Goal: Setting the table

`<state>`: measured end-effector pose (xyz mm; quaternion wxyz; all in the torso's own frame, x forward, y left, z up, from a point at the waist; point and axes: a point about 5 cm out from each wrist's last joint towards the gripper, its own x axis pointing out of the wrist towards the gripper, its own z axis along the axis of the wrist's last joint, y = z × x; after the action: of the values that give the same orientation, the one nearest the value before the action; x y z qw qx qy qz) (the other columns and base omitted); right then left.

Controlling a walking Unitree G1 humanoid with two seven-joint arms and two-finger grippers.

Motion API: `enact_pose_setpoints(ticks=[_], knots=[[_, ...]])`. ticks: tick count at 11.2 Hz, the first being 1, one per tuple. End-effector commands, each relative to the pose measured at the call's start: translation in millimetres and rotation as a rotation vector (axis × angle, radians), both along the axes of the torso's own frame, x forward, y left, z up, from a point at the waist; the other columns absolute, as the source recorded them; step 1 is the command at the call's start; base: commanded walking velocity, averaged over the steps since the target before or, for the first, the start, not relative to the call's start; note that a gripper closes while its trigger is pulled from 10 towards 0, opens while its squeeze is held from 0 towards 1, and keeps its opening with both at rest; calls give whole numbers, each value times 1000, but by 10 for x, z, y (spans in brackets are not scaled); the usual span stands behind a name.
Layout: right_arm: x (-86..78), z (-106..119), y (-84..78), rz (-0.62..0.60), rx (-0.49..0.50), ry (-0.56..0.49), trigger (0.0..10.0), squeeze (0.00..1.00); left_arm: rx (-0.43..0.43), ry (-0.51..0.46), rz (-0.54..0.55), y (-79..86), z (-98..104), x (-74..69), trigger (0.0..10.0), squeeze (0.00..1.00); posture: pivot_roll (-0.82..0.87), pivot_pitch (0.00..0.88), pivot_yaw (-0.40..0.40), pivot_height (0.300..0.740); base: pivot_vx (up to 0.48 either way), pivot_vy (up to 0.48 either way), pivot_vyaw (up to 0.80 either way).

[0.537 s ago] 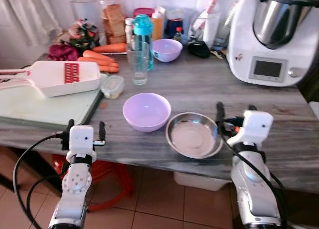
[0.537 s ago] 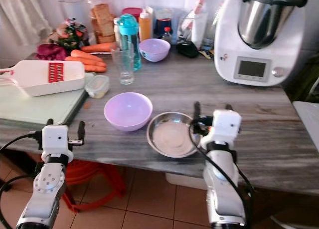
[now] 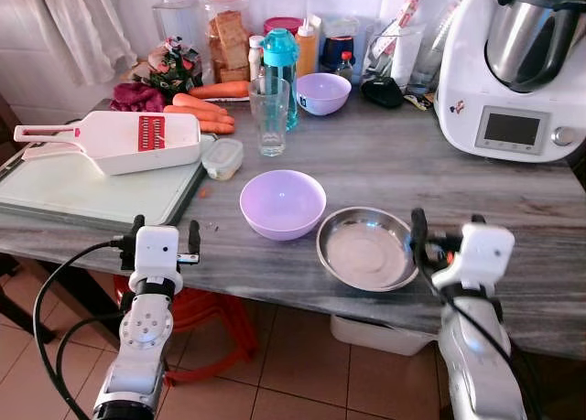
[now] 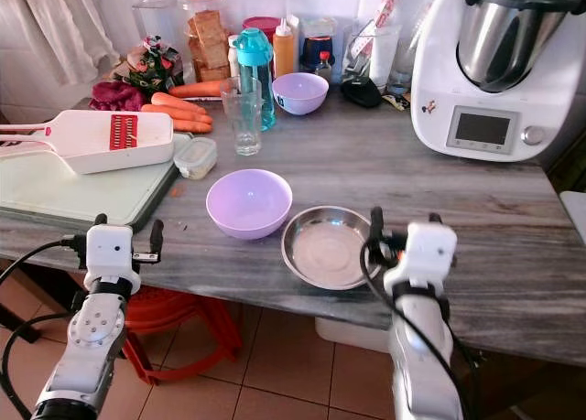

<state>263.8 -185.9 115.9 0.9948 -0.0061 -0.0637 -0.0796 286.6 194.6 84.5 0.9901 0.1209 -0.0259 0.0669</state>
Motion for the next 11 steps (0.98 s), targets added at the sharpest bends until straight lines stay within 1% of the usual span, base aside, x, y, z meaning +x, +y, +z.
enact_pose_setpoints(ticks=[1,3,4,6,7,8,11], knots=[[-66,34,-34,-2,3,-22,10000,0,11,3,4,36,-10,-23,10000,0,-32,10,42,740,0,0,0],[-204,-48,-61,-11,-4,3,10000,0,14,19,-2,52,-64,-84,10000,0,-32,15,40,740,0,0,0],[-323,-92,-97,-31,2,20,10000,0,13,24,-7,47,-83,-99,10000,0,-42,16,38,740,0,0,0],[-406,-129,-120,-35,-5,41,10000,0,7,24,-19,-11,-83,-65,10000,0,-48,15,38,740,0,0,0],[-405,-129,-125,-38,-4,40,10000,0,6,22,-22,-22,-78,-56,10000,0,-48,15,38,740,0,0,0],[-371,-103,-102,-35,-10,29,10000,0,4,18,-26,-27,-63,-45,10000,0,-42,15,33,740,0,0,0],[-324,-110,-44,-13,-10,32,10000,0,3,29,-26,-15,-84,-72,10000,0,-26,16,19,740,0,0,0]])
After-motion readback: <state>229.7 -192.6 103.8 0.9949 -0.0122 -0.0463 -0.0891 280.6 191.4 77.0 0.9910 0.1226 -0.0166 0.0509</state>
